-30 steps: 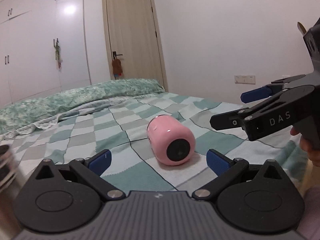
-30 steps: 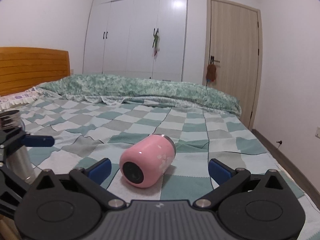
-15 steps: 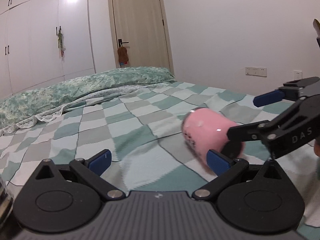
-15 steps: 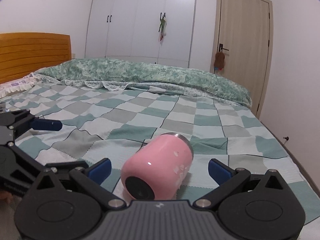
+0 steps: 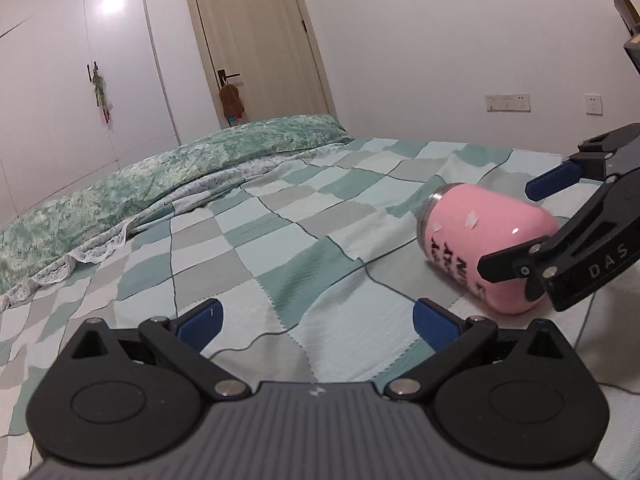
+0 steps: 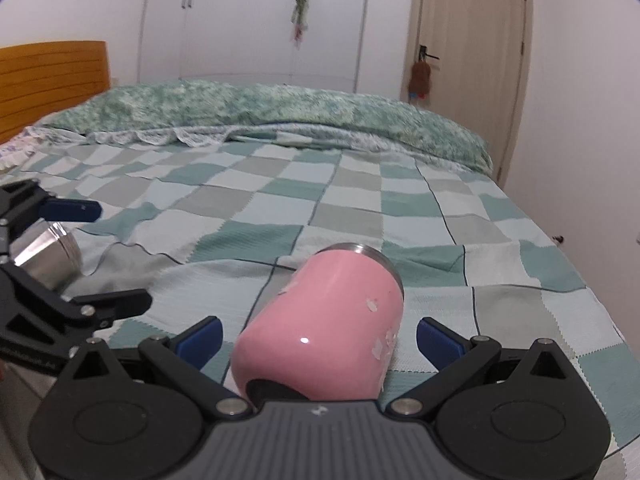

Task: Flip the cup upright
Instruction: 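Move the right gripper to the lying pink tumbler and close on it, then lift the pink tumbler with the right gripper and carry it toward the left tool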

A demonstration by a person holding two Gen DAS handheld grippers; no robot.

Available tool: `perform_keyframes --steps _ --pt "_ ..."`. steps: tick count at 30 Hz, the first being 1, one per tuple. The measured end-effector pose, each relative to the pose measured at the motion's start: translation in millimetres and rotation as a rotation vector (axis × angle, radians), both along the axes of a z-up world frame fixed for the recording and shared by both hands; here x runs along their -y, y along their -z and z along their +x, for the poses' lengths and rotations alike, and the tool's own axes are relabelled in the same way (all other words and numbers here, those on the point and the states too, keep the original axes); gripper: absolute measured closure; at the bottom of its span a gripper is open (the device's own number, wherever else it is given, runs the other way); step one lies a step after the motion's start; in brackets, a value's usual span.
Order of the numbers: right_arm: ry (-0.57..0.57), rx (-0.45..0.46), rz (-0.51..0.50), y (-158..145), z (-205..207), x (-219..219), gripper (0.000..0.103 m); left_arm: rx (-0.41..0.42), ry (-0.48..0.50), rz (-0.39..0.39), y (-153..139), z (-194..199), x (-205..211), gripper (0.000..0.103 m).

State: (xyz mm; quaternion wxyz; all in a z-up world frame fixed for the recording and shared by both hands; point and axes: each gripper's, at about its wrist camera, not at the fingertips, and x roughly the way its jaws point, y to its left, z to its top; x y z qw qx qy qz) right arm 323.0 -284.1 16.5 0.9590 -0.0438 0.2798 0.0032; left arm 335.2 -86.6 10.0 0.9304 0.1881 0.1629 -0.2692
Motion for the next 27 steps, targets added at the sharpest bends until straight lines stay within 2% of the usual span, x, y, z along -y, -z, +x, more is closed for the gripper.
perform_keyframes --steps 4,13,19,21,27 --pt "0.051 -0.050 0.008 8.8 14.2 -2.6 0.000 -0.033 0.010 -0.011 3.8 9.6 -3.6 0.000" --pt "0.165 -0.129 0.073 13.3 37.1 2.0 0.000 -0.079 0.066 0.044 9.8 23.1 6.5 0.000" --pt "0.158 -0.151 0.116 12.7 38.3 8.7 0.001 -0.099 0.092 0.062 14.3 25.7 10.7 0.000" --pt "0.128 -0.161 0.157 12.3 38.7 11.7 0.011 -0.101 0.092 0.060 13.9 25.6 10.4 0.000" --pt "0.118 -0.175 0.180 10.9 38.0 14.7 0.013 -0.101 0.104 0.057 12.0 22.1 10.4 0.000"
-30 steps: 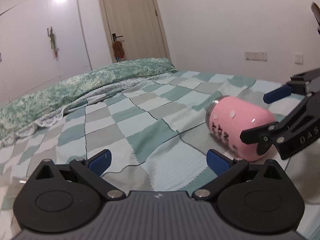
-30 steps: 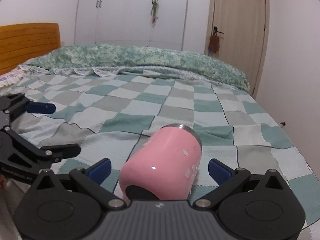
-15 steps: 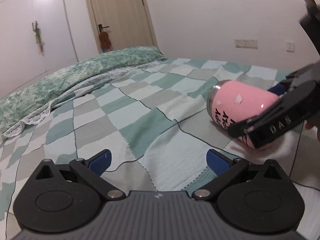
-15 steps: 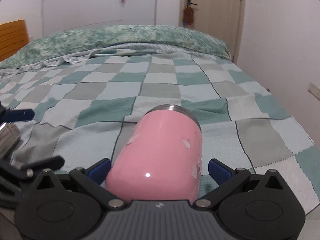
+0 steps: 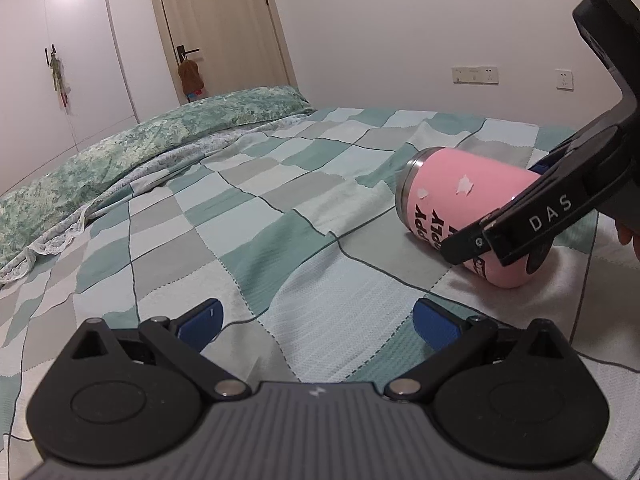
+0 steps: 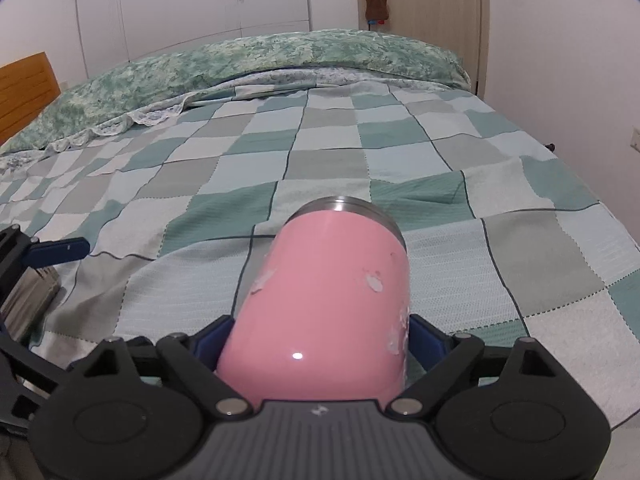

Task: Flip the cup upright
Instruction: 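Lift the pink tumbler with the right gripper and carry it toward the left tool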

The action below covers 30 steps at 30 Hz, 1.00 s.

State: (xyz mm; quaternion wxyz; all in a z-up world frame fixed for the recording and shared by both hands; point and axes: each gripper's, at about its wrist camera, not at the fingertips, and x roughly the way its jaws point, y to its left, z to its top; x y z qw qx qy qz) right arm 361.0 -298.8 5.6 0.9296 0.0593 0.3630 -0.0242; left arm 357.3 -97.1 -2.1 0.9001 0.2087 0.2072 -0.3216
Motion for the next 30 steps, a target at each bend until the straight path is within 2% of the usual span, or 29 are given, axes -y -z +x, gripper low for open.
perform_keyframes --steps 15,20,30 --pt "0.017 0.040 0.082 -7.7 -16.7 14.4 0.016 0.013 0.001 -0.042 -20.6 -21.8 -5.6 0.000" --pt "0.019 0.053 0.110 -16.3 -28.7 17.6 0.017 0.015 -0.014 -0.052 -32.4 -40.1 -10.1 0.000" --pt "-0.023 0.117 0.151 -41.2 -81.8 2.9 0.019 0.039 -0.037 -0.083 -58.0 -95.4 -23.6 0.000"
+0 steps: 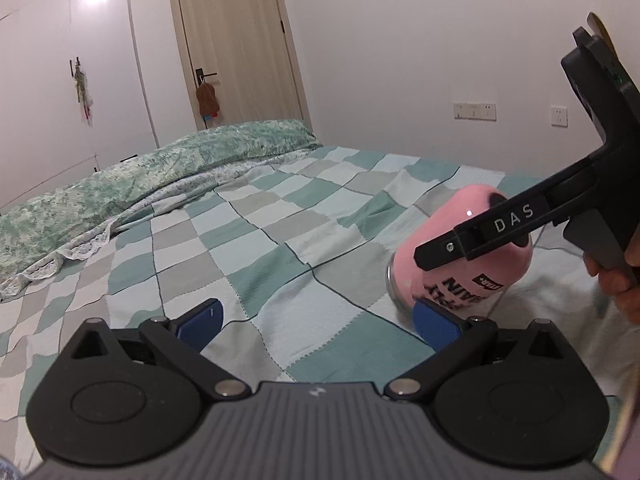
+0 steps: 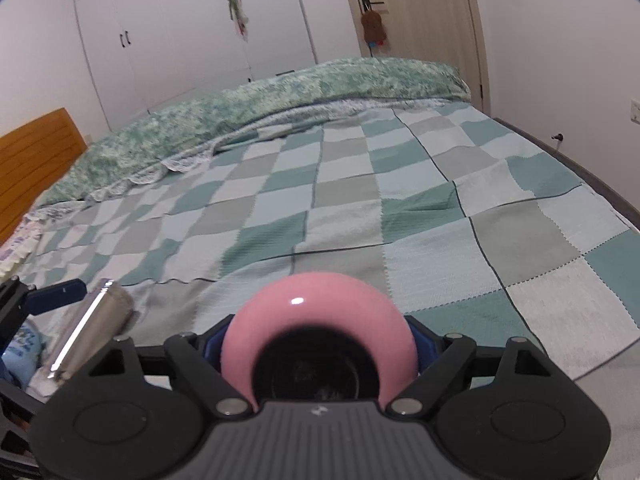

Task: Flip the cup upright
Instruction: 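Lift the pink tumbler with the right gripper and carry it toward the left tool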

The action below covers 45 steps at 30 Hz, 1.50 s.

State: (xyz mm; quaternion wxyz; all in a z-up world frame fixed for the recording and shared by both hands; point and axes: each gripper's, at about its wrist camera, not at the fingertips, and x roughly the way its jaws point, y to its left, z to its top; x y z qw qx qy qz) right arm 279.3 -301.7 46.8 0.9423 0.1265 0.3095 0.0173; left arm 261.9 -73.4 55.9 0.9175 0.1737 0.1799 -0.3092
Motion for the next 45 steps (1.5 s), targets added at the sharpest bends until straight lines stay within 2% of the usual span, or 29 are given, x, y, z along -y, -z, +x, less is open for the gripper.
perform_keyframes --steps 9,15,23,27,29,37,42,43,45 --pt "-0.071 0.102 -0.032 -18.6 -54.3 -39.5 0.019 0.008 -0.079 -0.027 -14.6 -52.5 -24.1 0.000" --pt "-0.132 0.204 -0.114 -32.1 -89.5 -74.9 0.019 -0.016 -0.157 -0.058 -20.4 -86.3 -53.1 0.000" --pt "-0.220 0.324 -0.293 -5.7 -131.6 -127.3 0.019 -0.057 -0.254 -0.075 -9.8 -127.9 -90.6 0.000" --pt "-0.267 0.282 -0.300 17.1 -149.3 -140.8 0.019 -0.069 -0.295 -0.075 -4.0 -144.0 -105.7 0.000" --pt "-0.272 0.292 -0.328 25.4 -162.8 -147.1 0.019 -0.070 -0.313 -0.078 -2.7 -151.3 -111.8 0.000" --pt "-0.265 0.191 -0.283 43.1 -177.7 -146.7 0.019 -0.077 -0.350 -0.102 -1.2 -172.5 -116.6 0.000" --pt "-0.253 0.169 -0.270 40.9 -177.2 -145.1 0.019 -0.084 -0.364 -0.101 -0.5 -181.9 -110.8 0.000" --pt "-0.259 0.159 -0.255 39.4 -176.5 -142.4 0.018 -0.086 -0.367 -0.102 -0.7 -184.1 -109.9 0.000" --pt "-0.285 0.161 -0.180 34.7 -179.3 -131.0 0.008 -0.091 -0.374 -0.103 -1.5 -187.5 -108.6 0.000"
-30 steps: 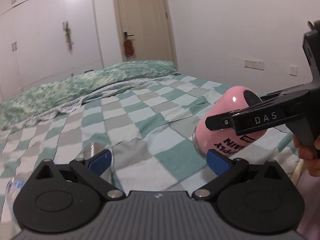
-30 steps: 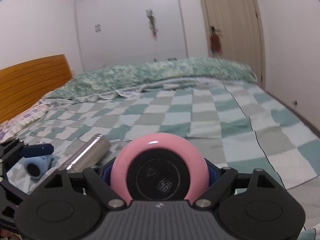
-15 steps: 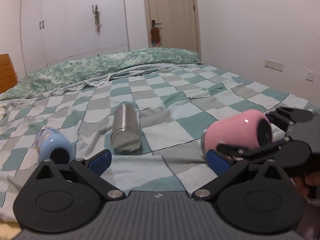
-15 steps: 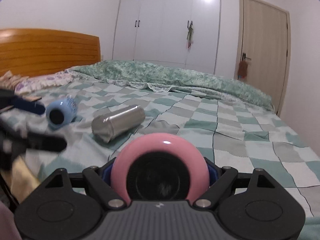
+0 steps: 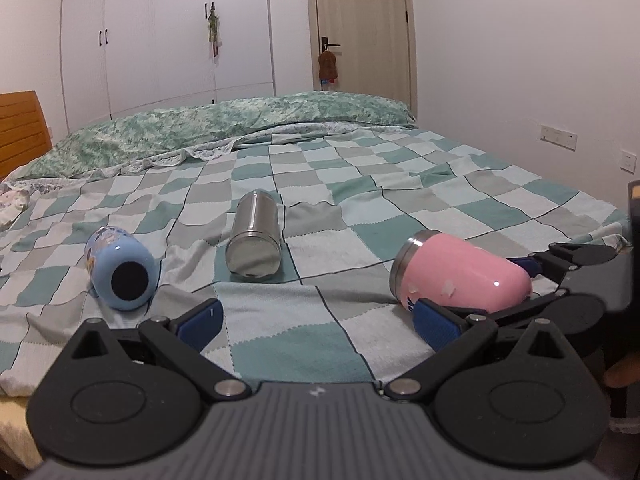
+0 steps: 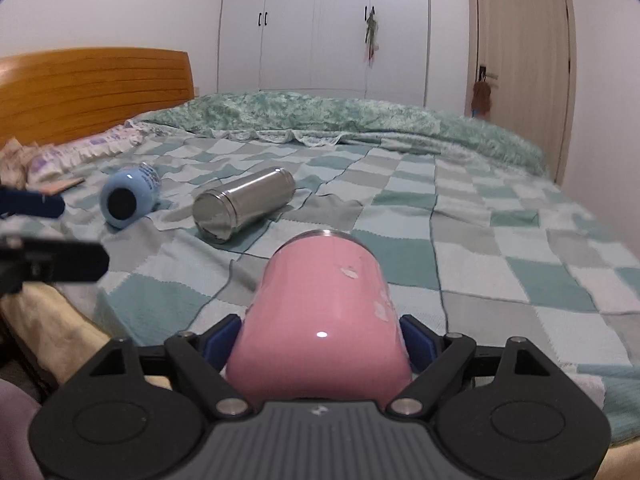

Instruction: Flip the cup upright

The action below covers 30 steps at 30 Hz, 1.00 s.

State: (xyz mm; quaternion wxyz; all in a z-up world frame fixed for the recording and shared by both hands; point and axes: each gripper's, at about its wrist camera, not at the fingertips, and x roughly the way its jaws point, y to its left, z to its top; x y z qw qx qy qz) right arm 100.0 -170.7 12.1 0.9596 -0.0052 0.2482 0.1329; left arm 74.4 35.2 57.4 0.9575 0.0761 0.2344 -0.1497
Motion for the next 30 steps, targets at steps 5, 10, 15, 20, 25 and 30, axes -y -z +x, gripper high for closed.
perform_keyframes --steps 5,10,15,20,25,30 --pt "-0.045 0.067 0.132 -21.8 -22.6 35.5 0.000 -0.030 -0.007 -0.024 -0.8 -6.9 7.3 0.000" --pt "-0.025 0.124 0.141 -38.2 -37.3 74.4 0.000 -0.051 -0.003 -0.034 -1.2 -10.4 26.0 0.000" --pt "0.032 0.139 0.122 -41.3 -33.9 115.0 0.000 -0.144 0.008 -0.073 -4.1 -2.8 52.7 0.000" --pt "0.074 0.139 0.106 -41.5 -23.5 149.4 0.000 -0.241 -0.011 -0.076 -9.5 16.7 85.7 0.000" --pt "0.040 0.117 0.062 -37.6 -7.0 167.1 0.000 -0.348 -0.065 -0.114 -14.8 48.4 110.9 0.000" --pt "-0.016 0.088 0.050 -31.0 12.9 171.7 0.000 -0.459 -0.150 -0.129 -11.0 80.3 126.1 0.000"
